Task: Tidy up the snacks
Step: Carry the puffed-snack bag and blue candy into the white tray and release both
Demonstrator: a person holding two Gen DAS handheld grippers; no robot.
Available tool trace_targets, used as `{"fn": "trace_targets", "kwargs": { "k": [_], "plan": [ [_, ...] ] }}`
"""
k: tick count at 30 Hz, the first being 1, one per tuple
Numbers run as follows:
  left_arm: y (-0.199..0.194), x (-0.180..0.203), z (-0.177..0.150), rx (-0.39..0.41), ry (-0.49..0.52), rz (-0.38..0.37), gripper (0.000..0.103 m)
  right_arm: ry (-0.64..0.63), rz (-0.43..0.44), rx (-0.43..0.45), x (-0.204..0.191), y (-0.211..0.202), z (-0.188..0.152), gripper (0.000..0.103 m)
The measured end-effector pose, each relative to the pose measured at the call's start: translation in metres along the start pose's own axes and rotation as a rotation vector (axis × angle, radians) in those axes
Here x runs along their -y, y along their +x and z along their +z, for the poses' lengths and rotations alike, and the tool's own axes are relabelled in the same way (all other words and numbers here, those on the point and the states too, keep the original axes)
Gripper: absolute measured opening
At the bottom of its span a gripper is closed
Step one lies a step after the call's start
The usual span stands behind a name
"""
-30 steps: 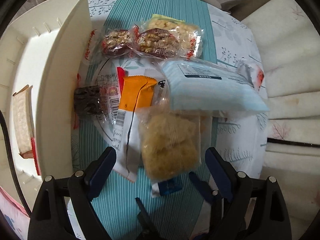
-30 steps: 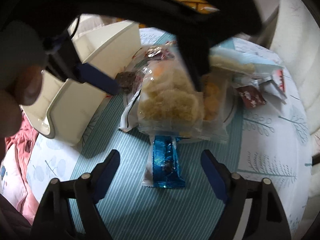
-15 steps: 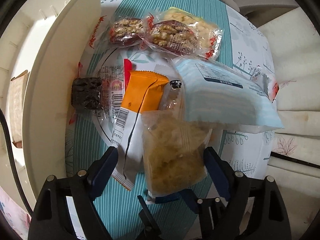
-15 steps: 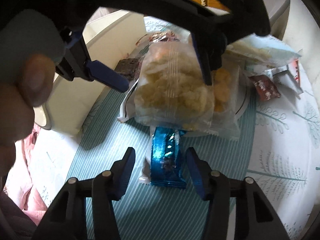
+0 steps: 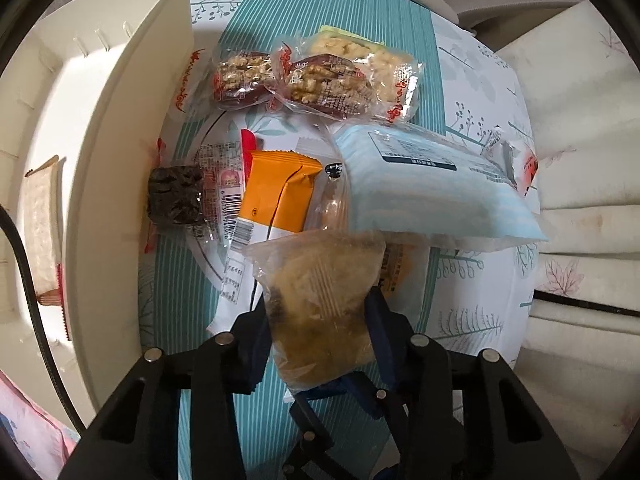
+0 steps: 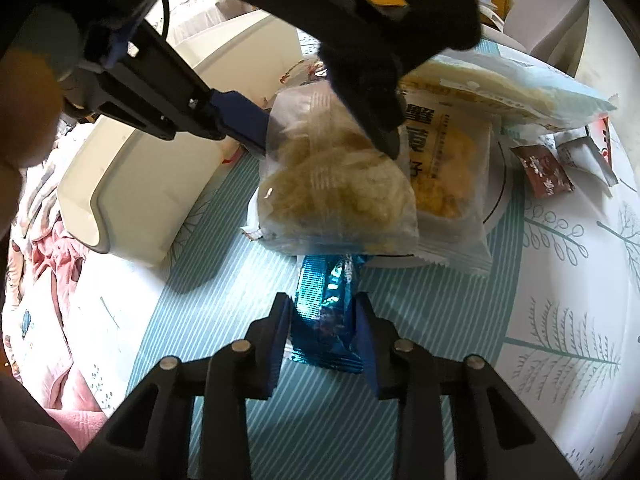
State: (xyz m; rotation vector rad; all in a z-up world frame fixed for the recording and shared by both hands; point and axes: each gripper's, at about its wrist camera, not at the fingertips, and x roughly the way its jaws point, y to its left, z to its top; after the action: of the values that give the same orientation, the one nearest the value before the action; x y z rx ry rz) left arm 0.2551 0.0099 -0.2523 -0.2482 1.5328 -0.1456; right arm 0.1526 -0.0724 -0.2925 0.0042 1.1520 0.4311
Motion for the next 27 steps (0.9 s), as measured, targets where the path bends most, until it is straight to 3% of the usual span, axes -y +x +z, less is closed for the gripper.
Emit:
{"fn": "trace_targets", "kwargs": {
  "k": [14,27],
  "plan": [
    [-0.062,-0.024,-0.022,0.023,0.081,-0.084,0.04,0.096,-0.003,-0.007,-0.03,-0.016,-0.003,0.028],
    [-0.14,-0.066,-0.051,0.139,0.154,-0.198,0.04,0.214,-0.04,0.119,-0.053,-0.06,0.004,0.028]
  ]
}}
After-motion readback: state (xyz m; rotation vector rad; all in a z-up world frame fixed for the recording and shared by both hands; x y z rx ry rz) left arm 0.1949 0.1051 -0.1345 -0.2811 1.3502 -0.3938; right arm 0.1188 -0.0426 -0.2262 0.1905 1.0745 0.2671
